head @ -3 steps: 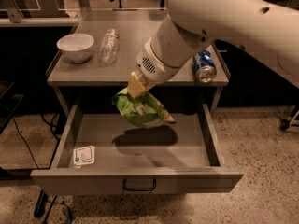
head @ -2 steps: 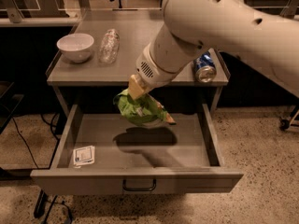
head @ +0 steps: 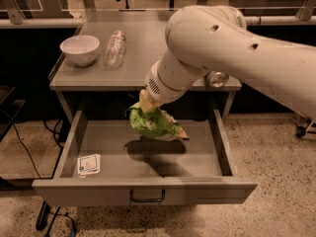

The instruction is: Place green rice chip bag into top drawer

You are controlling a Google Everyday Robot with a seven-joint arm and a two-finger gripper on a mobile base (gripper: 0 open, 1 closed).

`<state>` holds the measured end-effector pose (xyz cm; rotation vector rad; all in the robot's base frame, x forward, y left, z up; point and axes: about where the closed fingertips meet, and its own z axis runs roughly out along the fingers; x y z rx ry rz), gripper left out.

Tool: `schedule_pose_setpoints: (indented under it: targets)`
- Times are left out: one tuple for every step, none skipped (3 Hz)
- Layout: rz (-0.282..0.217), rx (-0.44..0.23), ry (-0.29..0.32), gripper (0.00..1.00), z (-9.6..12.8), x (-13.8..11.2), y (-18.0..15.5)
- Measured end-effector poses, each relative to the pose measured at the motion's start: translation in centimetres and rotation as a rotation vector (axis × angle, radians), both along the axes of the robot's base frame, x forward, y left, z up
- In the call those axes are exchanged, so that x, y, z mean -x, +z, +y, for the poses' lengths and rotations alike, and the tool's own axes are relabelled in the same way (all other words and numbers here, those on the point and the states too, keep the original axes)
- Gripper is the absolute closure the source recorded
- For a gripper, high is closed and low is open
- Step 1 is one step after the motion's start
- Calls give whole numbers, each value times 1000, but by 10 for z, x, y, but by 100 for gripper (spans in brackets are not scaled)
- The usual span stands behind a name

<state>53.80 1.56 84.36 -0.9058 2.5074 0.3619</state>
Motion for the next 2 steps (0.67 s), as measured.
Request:
schedule_pose_setpoints:
  targets:
    - [1,-1,-3,100,0,0,0]
    - [34,-4,-6,100,4,6,-13]
